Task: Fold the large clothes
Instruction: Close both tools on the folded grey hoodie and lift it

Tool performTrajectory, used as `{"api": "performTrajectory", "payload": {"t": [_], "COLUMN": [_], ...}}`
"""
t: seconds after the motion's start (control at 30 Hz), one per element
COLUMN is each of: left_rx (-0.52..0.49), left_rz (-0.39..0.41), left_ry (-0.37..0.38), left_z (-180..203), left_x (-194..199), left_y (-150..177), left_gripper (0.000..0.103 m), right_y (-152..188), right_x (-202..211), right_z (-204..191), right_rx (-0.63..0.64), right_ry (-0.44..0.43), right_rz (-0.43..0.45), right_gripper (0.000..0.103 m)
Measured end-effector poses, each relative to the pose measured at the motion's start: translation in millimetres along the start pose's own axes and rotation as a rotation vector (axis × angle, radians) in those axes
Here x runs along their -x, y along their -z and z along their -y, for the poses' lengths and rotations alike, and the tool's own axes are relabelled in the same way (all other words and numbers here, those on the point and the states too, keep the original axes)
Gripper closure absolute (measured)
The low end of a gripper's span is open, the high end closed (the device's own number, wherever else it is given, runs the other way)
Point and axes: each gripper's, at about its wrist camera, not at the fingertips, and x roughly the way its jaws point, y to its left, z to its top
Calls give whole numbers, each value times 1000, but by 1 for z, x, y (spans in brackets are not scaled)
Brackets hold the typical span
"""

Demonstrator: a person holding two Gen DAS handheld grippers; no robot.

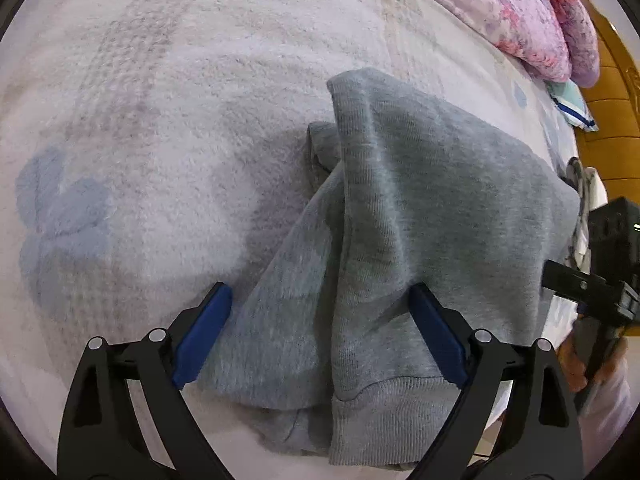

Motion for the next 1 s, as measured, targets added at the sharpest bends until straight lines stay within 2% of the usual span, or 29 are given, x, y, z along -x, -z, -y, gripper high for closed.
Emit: {"api": "performTrajectory", "payload": {"t": [0.17, 0.27, 0.3, 0.4, 0.47, 0.53, 0.57, 0.6, 0.67, 0.7, 0.77, 0.87, 0.93, 1.0], "left_rx": [-8, -70, -72, 4, 70, 139, 165, 191, 163, 151, 147, 97, 49, 55], "left_rz": [-16, -69, -93, -116, -92, -63, -52, -46, -28, 9, 17, 42, 54, 52], "left_ry": [79, 202, 292, 487, 556, 588, 578, 529, 369, 344, 315, 217, 155, 136], "left_z": [-14, -10, -10, -16, -26, -31, -32, -30, -18, -16, -11, 11, 26, 34], "left_x": [6, -1, -5, -19, -25, -29, -30, -32, -23, -16, -11, 12, 28, 40], "left_y": [11, 16, 21, 29, 31, 28, 27, 25, 21, 23, 25, 27, 27, 31], "left_gripper": [12, 11, 11, 10, 6, 6, 7, 10, 40, 47, 57, 68, 69, 69], "right_y": [0, -2, -5, -5, 5, 11, 11, 10, 10, 12, 15, 16, 17, 19], "right_x": [-16, -19, -20, -29, -31, -31, -36, -40, -42, -40, -33, -21, -9, 4], "right_z": [16, 22, 22, 12, 1, -1, 1, -1, -20, -24, -27, -32, -43, -54], "right_rx": [-55, -23, -19, 19, 60, 88, 81, 52, 35, 40, 29, 23, 35, 52], "right_ry": [-132, -194, -204, -218, -185, -172, -155, -112, 32, 73, 85, 65, 42, 43], "right_rz": [4, 10, -4, -77, -107, -78, -48, -9, 13, 32, 59, 68, 60, 57], "right_gripper": [6, 6, 6, 6, 6, 6, 6, 6, 8, 15, 22, 34, 38, 40]}}
